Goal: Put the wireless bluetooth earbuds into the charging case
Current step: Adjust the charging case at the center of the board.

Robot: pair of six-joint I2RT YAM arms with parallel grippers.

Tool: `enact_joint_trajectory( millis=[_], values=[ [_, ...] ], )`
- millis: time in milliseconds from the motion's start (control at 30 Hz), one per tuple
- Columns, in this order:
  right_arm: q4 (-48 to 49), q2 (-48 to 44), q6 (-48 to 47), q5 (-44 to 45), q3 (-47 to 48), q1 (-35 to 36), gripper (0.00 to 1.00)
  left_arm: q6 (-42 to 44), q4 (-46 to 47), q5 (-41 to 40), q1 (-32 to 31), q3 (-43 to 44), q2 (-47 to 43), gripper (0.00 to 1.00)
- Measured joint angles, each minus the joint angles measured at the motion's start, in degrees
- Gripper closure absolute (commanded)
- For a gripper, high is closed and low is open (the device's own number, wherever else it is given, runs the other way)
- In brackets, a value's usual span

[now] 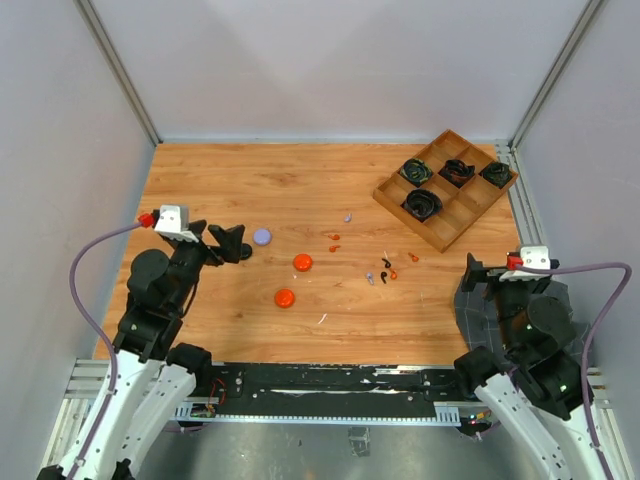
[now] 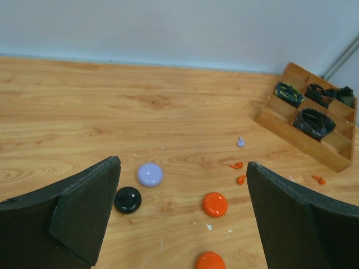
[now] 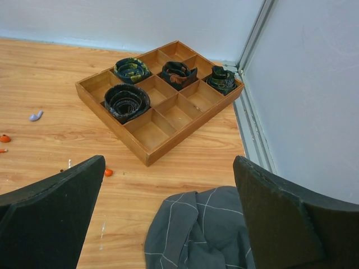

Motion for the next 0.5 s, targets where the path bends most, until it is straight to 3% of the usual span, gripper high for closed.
enact_joint_trajectory(
  millis=[300, 500],
  values=[
    [0.7, 6.9, 0.0, -3.4, 0.0, 0.0, 0.01, -2.9, -9.0, 13.2, 0.0, 8.8, 19.4, 0.01],
    [0.7, 9.9, 0.0, -7.0, 0.0, 0.0, 0.02, -6.1, -11.9, 21.4, -0.1, 7.8, 29.6, 0.01]
  ],
)
